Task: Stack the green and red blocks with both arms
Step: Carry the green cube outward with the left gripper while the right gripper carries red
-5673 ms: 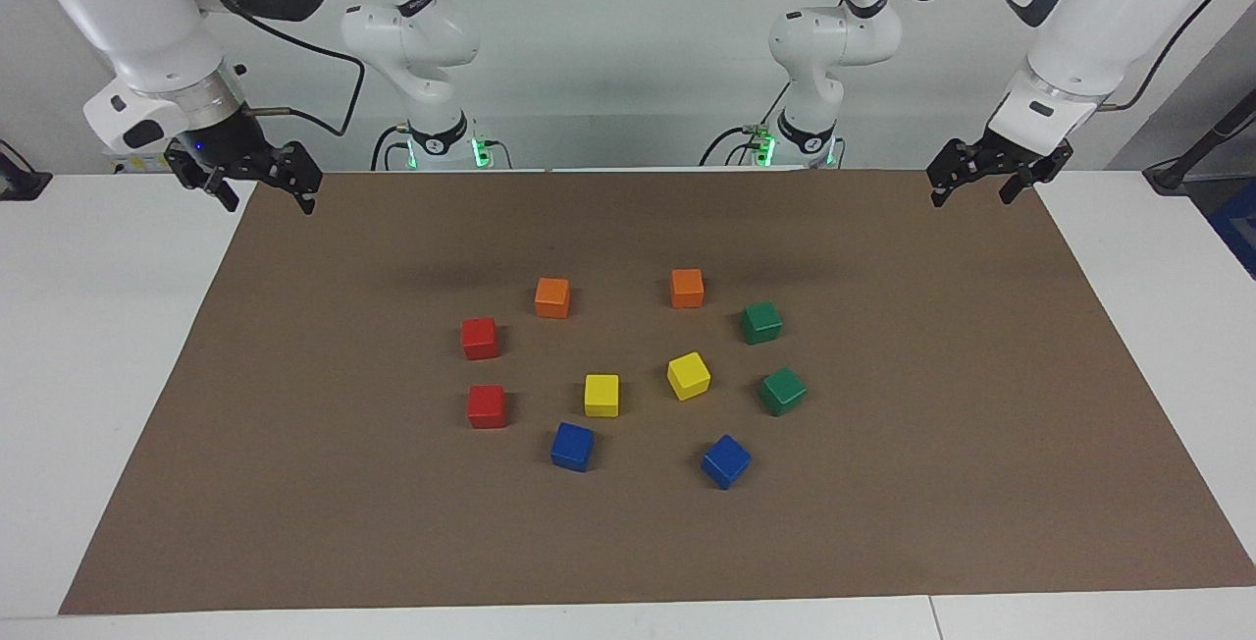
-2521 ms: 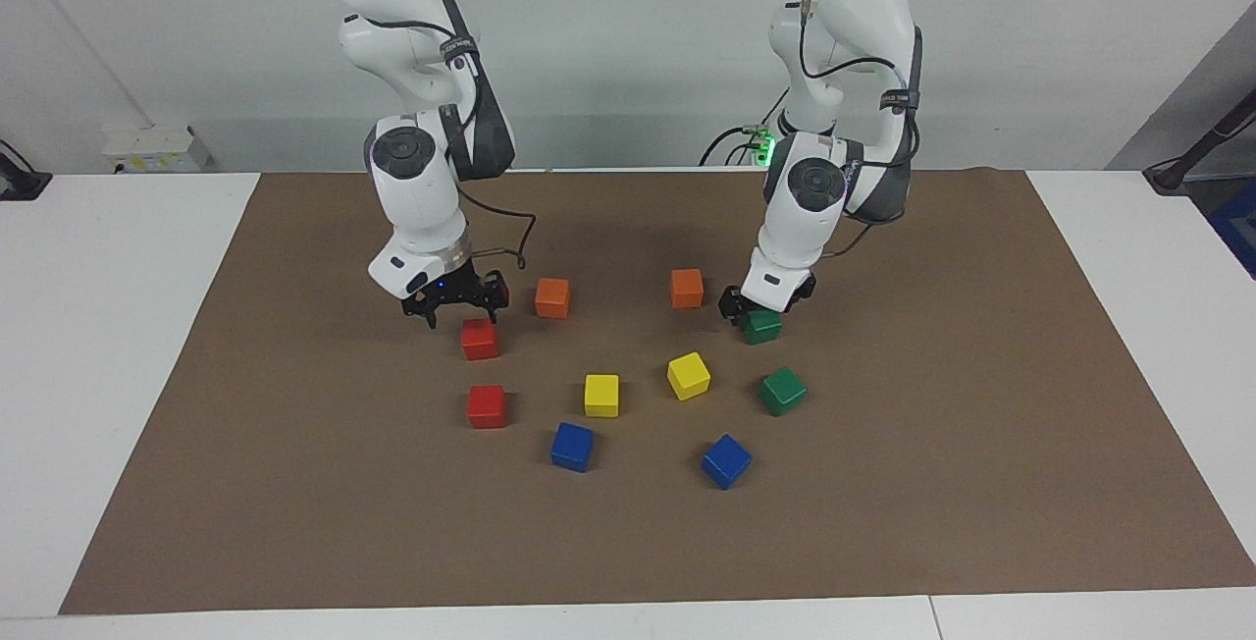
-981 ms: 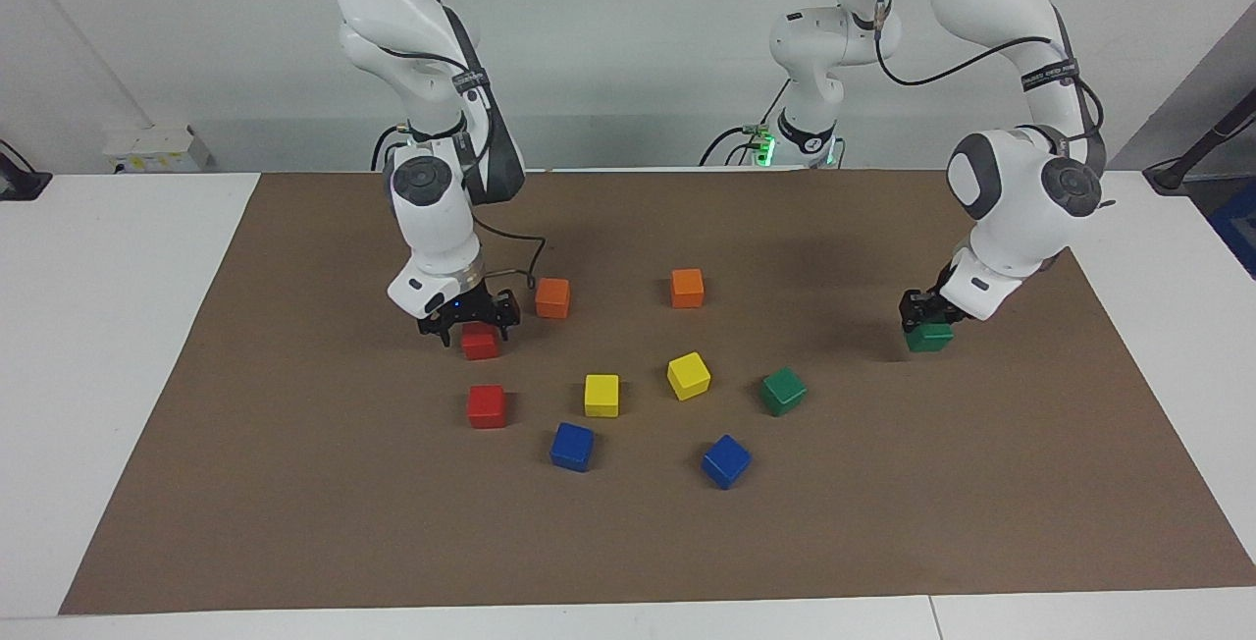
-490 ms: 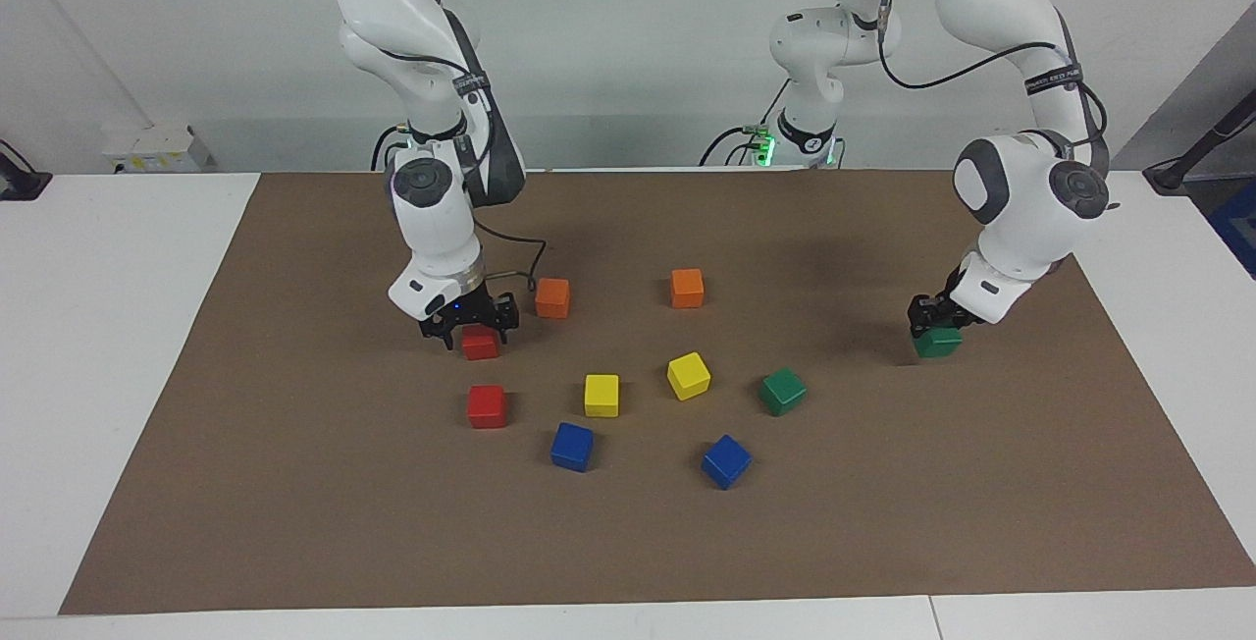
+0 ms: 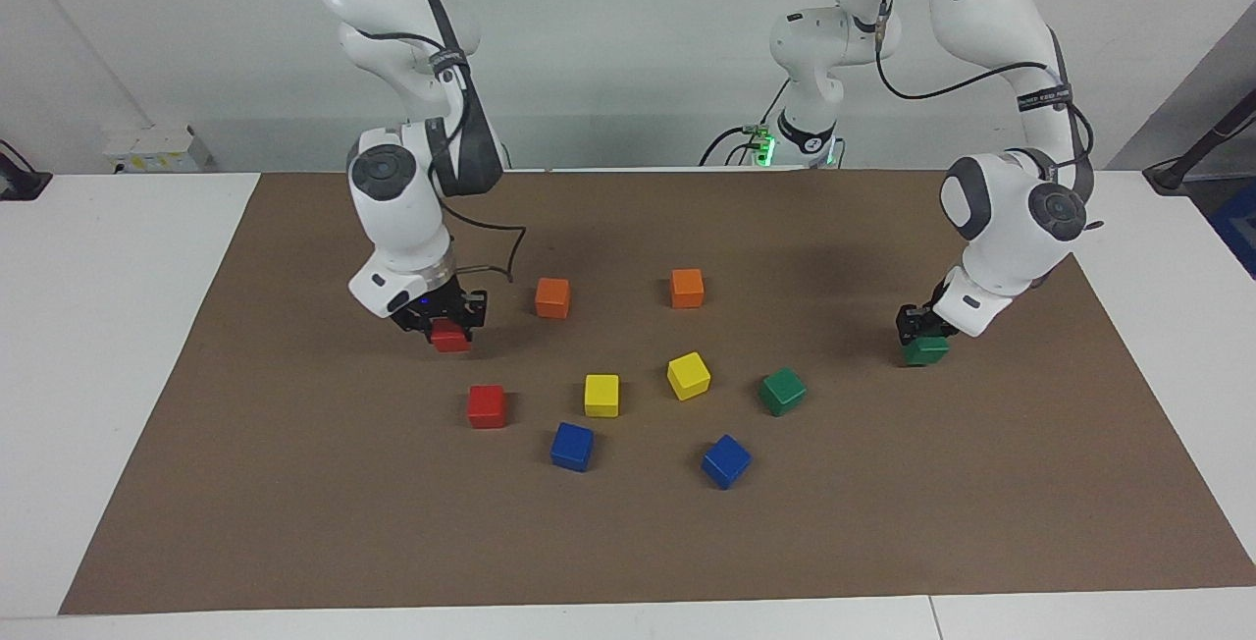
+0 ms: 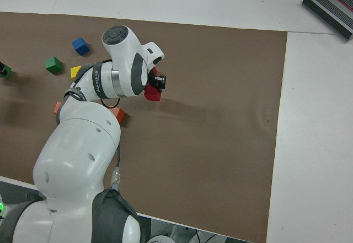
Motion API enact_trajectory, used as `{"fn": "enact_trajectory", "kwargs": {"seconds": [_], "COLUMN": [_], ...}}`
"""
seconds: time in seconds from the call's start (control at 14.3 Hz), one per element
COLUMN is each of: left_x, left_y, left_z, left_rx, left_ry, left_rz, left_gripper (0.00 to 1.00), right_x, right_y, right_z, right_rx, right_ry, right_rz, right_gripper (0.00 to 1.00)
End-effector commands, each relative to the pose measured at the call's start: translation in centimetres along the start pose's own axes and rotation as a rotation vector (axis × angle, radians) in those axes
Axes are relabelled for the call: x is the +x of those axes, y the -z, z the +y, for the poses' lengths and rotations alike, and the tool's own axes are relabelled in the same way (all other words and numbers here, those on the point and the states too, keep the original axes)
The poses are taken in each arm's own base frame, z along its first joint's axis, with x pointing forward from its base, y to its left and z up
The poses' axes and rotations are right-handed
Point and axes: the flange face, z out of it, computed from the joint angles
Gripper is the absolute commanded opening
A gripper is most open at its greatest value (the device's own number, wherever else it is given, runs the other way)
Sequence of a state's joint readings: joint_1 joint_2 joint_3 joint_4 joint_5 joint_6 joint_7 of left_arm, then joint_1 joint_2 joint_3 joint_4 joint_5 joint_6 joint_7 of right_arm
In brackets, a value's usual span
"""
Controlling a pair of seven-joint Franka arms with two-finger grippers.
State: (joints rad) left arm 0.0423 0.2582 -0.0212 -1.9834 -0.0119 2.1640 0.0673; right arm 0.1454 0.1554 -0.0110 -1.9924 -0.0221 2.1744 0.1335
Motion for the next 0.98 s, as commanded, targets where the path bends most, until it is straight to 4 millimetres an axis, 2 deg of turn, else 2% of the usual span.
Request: {"fn": "enact_trajectory", "kwargs": {"seconds": [0.0, 0.07, 0.21, 0.28, 0.35, 0.42, 0.49, 0.56, 0.63, 0.77, 0.91], "left_x": [-0.3, -0.3, -0.3, -0.3, -0.3, -0.3, -0.4, -0.6, -0.5, -0.4, -0.1], "left_y": [-0.7, -0.7, -0.7, -0.7, -0.8, -0.8, -0.9, -1.2, -1.1, -1.0, 0.2], "left_z": [0.1, 0.1, 0.1, 0.1, 0.1, 0.1, 0.0, 0.1, 0.1, 0.2, 0.0], "left_rx": [0.017, 0.017, 0.017, 0.017, 0.017, 0.017, 0.017, 0.017, 0.017, 0.017, 0.021], "left_ry": [-0.009, 0.004, 0.025, 0.030, 0.031, 0.031, 0.042, 0.054, 0.054, 0.054, 0.052], "left_rz": [0.007, 0.012, 0.011, 0.011, 0.009, 0.009, 0.008, 0.006, 0.014, 0.016, 0.037], "left_gripper": [0.00, 0.00, 0.00, 0.00, 0.09, 0.26, 0.33, 0.51, 1.00, 1.00, 1.00], "right_x": [0.2, 0.2, -0.2, -0.4, -0.6, -0.8, -0.8, -0.9, -1.0, -0.6, -0.4], "right_y": [3.4, 3.9, 3.6, 3.5, 2.9, 2.1, 1.3, 0.0, -1.0, -2.8, -3.8], "right_z": [6.1, 8.0, 10.8, 11.2, 12.2, 12.9, 13.3, 13.6, 13.6, 13.8, 14.0], "right_rx": [0.009, 0.008, 0.006, 0.006, 0.006, 0.006, 0.006, 0.005, 0.005, 0.004, 0.003], "right_ry": [-0.044, -0.035, -0.010, -0.009, -0.025, -0.019, -0.004, -0.007, -0.010, -0.015, -0.016], "right_rz": [0.003, 0.009, 0.000, -0.002, -0.005, -0.013, -0.005, 0.001, 0.014, 0.017, 0.027], "right_gripper": [0.00, 0.00, 0.00, 0.00, 0.00, 0.00, 0.00, 0.00, 0.00, 0.00, 0.00]}}
